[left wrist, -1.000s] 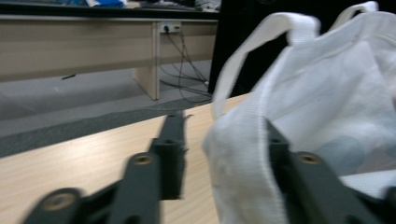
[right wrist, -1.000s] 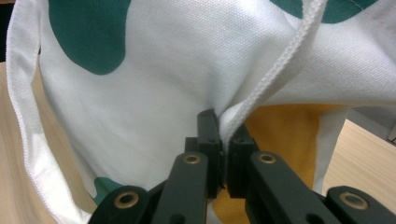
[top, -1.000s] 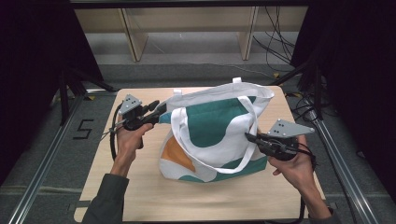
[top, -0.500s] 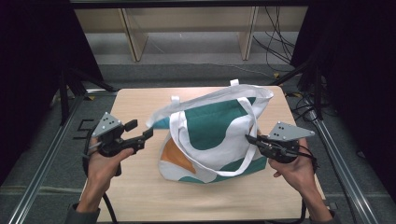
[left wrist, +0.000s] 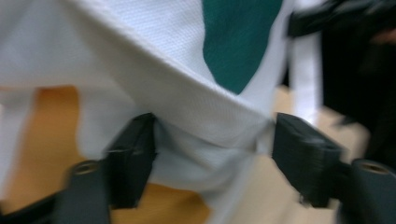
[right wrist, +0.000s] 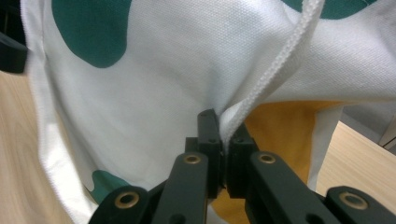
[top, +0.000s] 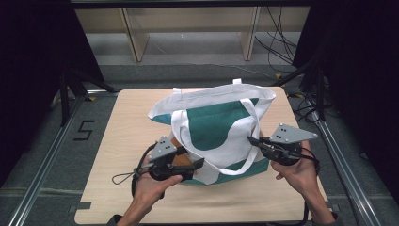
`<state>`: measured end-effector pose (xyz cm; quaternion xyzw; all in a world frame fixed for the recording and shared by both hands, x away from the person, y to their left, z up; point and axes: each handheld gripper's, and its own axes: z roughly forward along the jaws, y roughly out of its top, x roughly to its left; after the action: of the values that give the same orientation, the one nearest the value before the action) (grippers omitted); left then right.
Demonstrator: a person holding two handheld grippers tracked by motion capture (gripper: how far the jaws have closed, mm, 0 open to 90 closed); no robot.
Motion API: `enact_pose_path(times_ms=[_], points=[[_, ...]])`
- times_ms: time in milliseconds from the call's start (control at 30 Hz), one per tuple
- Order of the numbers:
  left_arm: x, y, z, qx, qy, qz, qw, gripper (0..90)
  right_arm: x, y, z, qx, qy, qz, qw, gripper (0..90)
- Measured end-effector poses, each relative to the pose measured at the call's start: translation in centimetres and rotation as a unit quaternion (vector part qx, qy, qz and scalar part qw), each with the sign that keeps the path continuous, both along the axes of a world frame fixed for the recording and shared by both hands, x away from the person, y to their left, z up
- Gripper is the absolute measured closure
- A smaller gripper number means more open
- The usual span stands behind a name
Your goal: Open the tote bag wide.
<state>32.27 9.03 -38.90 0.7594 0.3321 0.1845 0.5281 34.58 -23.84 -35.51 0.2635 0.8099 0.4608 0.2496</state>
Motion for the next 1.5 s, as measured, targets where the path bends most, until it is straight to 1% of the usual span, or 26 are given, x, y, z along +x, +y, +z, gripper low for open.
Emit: enact_pose_path(times_ms=[33,100,167,267,333,400,467,533,633,767,800,867,900,1000,1067,1100,1133,1167,1200,1233,1267,1333,1400,1433,1467,1500], points=[[0.1,-0.1,-0.2,0.024,-0.025,0.001,0.9994,49.2,0.0,0.0,0.0,0.000,-0.006,-0.001,1.0000,88.3],[0.1,0.0,-0.6,0.030,-0.027,-0.005,0.9992,65.3,0.0,-0.1,0.0,-0.002,-0.005,0.001,1.0000,88.2],[0.0,0.2,-1.0,0.048,-0.038,-0.014,0.9981,75.4,-0.2,-0.1,-0.1,0.000,-0.008,0.001,1.0000,88.3],[0.3,0.2,-1.7,0.049,-0.041,-0.024,0.9976,83.7,-0.5,-0.1,0.0,-0.002,-0.006,0.005,1.0000,88.3],[0.1,0.1,-2.3,0.048,-0.037,-0.029,0.9977,84.7,-0.9,-0.1,-0.1,-0.009,-0.007,0.005,0.9999,88.3],[-0.1,-0.2,-3.3,0.074,-0.044,-0.036,0.9956,86.8,-1.4,-0.3,-0.4,-0.010,-0.008,0.009,0.9999,88.4],[-0.3,-0.6,-4.4,0.089,-0.044,-0.042,0.9941,87.5,-1.9,-0.3,-0.7,-0.006,0.003,0.017,0.9998,88.5],[-0.2,-0.9,-5.3,0.090,-0.035,-0.038,0.9946,88.0,-2.3,-0.1,-1.2,-0.022,0.005,0.025,0.9994,88.5],[0.3,-1.3,-6.3,0.103,-0.031,-0.036,0.9935,88.1,-2.6,0.4,-2.3,-0.059,0.012,0.025,0.9979,88.5],[0.6,-1.8,-7.0,0.116,-0.037,-0.036,0.9919,88.3,-2.1,1.1,-4.4,-0.068,0.038,0.033,0.9964,88.6],[0.6,-1.8,-7.1,0.122,-0.041,-0.036,0.9910,88.3,-2.0,1.3,-5.1,-0.073,0.050,0.034,0.9955,88.6],[0.5,-1.8,-7.3,0.160,-0.047,-0.037,0.9853,88.4,-1.7,2.0,-6.4,-0.083,0.065,0.036,0.9937,88.7],[0.4,-1.9,-7.8,0.166,-0.044,-0.040,0.9844,88.3,-1.5,2.1,-6.8,-0.088,0.065,0.041,0.9932,88.6],[0.9,-1.9,-9.4,0.169,-0.023,-0.040,0.9845,88.7,-1.3,2.2,-7.3,-0.095,0.071,0.044,0.9920,88.7],[1.2,-2.1,-10.3,0.191,-0.021,-0.040,0.9805,88.7,-1.2,2.2,-8.1,-0.110,0.086,0.034,0.9896,88.6],[1.4,-2.1,-10.4,0.208,-0.032,-0.042,0.9767,88.6,-1.1,2.1,-8.8,-0.110,0.096,0.035,0.9887,88.6],[1.4,-2.2,-10.4,0.211,-0.032,-0.041,0.9761,88.5,-1.0,2.0,-9.4,-0.113,0.106,0.034,0.9873,88.7],[1.3,-2.4,-10.5,0.198,-0.020,-0.038,0.9792,88.5,-0.8,1.9,-9.7,-0.110,0.115,0.033,0.9866,88.6],[1.2,-2.5,-10.2,0.206,-0.026,-0.039,0.9775,88.4,-0.6,1.7,-9.9,-0.102,0.115,0.034,0.9875,88.6],[1.2,-2.5,-10.1,0.214,-0.044,-0.042,0.9750,88.3,-0.6,1.6,-9.6,-0.105,0.116,0.035,0.9871,88.6],[1.4,-2.5,-10.3,0.213,-0.045,-0.042,0.9751,88.4,-0.7,1.5,-9.3,-0.112,0.107,0.033,0.9874,88.6],[1.6,-2.5,-10.6,0.211,-0.034,-0.042,0.9760,88.4,-0.7,1.5,-9.3,-0.115,0.110,0.033,0.9867,88.6],[1.9,-2.5,-10.7,0.220,-0.034,-0.048,0.9737,88.3,-0.5,1.4,-9.7,-0.116,0.120,0.028,0.9856,88.6],[2.2,-2.5,-10.7,0.227,-0.039,-0.053,0.9718,88.3,-0.4,1.5,-10.0,-0.111,0.112,0.024,0.9872,88.6],[2.3,-2.5,-10.8,0.225,-0.038,-0.049,0.9723,88.3,-0.4,1.4,-9.8,-0.118,0.117,0.030,0.9856,88.6],[2.3,-2.6,-10.8,0.226,-0.039,-0.048,0.9723,88.3,-0.5,1.4,-9.7,-0.114,0.119,0.025,0.9860,88.5]])
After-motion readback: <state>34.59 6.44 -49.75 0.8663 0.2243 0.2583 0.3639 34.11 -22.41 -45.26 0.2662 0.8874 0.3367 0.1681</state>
